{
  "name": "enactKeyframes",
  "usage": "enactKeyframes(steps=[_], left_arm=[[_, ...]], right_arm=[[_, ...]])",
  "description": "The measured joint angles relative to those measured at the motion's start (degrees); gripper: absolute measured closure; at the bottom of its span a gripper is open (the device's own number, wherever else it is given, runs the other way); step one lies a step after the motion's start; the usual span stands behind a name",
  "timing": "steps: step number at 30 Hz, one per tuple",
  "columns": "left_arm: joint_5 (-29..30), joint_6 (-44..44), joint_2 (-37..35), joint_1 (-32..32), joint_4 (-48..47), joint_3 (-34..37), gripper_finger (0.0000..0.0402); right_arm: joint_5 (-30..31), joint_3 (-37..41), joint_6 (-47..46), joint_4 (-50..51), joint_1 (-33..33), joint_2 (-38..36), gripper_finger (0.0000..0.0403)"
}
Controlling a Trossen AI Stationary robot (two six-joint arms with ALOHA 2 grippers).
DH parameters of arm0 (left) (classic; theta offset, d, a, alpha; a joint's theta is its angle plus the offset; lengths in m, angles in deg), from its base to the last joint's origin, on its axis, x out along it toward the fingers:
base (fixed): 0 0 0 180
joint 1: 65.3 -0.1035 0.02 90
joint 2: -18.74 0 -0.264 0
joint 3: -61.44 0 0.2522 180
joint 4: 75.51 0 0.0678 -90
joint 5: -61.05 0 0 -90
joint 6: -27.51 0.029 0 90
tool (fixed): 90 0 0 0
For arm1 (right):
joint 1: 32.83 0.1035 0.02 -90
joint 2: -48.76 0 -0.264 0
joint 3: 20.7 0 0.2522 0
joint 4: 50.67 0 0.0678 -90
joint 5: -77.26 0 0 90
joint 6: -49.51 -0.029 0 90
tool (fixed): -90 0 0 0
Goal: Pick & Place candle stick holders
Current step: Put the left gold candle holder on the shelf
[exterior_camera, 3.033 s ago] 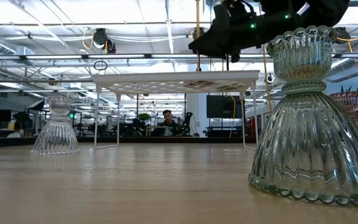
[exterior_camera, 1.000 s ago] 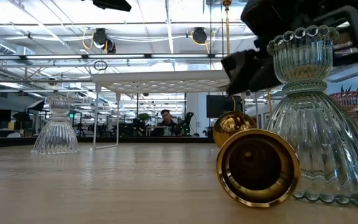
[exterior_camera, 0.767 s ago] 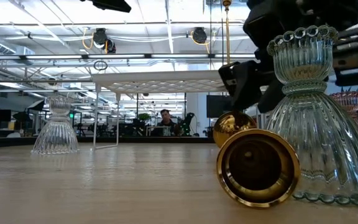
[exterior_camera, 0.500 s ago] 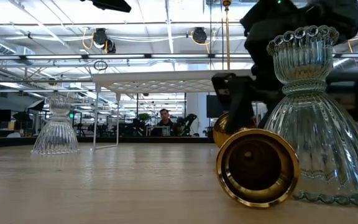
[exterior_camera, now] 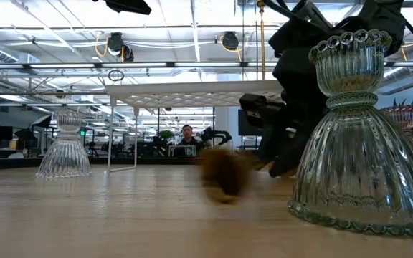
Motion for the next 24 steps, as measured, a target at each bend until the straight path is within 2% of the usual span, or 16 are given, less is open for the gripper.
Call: enactKeyframes(steps=[4,5,12,18,24], left_arm=[[0.0,0.0,0.0,0.0,0.0,0.0,0.0282],[0.0,0.0,0.0,0.0,0.0,0.0,0.0282],[0.0,0.0,0.0,0.0,-0.4,0.0,0.0282],[0.0,0.0,0.0,0.0,-0.5,0.0,0.0282],[0.0,0.0,0.0,0.0,-0.5,0.0,0.0282]], right_arm=[[0.0,-0.1,-0.1,-0.8,0.1,-0.2,0.0384],[0.0,-0.1,-1.1,-1.1,0.1,-0.2,0.0391],[-5.9,0.0,-14.8,-6.6,0.2,-2.3,0.0393],[-5.8,0.0,-22.0,-13.2,0.5,-9.2,0.0391],[2.4,0.0,-20.9,-19.9,0.5,-18.3,0.0395]])
